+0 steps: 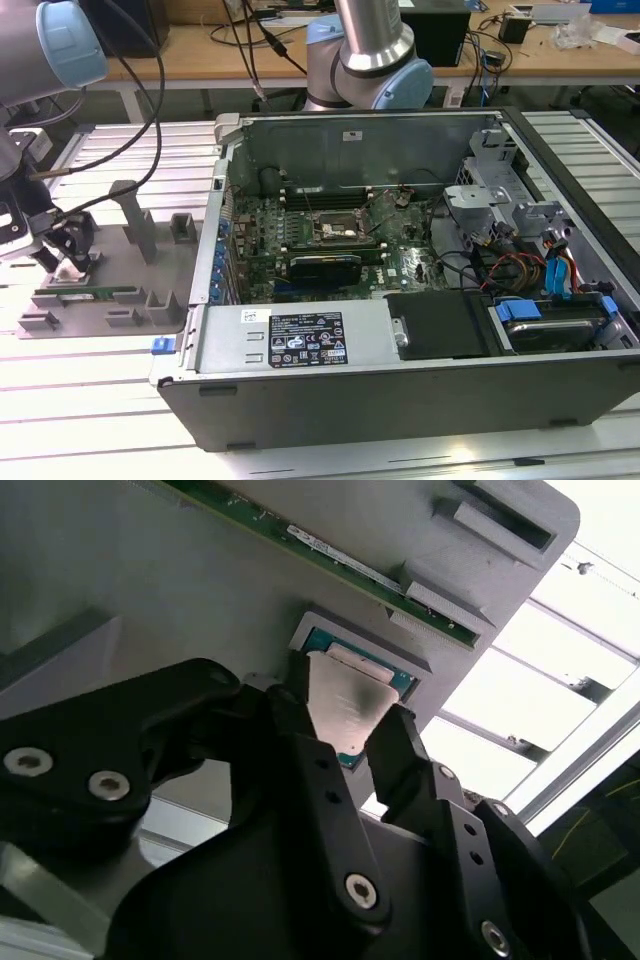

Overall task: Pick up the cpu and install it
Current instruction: 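Pick up the cpu and move it towards the insertion slot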

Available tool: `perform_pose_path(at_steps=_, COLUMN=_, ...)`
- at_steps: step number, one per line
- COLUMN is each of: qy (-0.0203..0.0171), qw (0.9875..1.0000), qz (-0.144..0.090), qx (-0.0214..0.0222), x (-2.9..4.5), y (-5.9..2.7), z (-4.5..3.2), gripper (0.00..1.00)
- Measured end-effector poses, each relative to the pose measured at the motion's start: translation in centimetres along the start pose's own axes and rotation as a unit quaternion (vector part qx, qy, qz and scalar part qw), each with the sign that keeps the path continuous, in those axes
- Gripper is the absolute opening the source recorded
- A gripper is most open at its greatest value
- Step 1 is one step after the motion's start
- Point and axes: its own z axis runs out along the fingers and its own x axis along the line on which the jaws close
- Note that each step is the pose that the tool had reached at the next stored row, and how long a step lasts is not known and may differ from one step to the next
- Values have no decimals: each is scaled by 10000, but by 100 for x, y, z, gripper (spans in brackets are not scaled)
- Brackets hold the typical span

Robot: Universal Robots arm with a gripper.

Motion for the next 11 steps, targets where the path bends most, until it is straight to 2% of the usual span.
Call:
perform_pose_path(at_steps=2, qy=0, qw=10000, qz=0, qx=0, x=0, y=0, z=0, gripper=60)
perform_pose_path(at_steps=6, qy=-1, qw=10000, qz=0, qx=0, x=2, y=15, z=12, gripper=60)
perform_pose_path(at_steps=11, qy=0, qw=10000, qz=-5, qx=0, x=25, y=54, z=82, gripper=60)
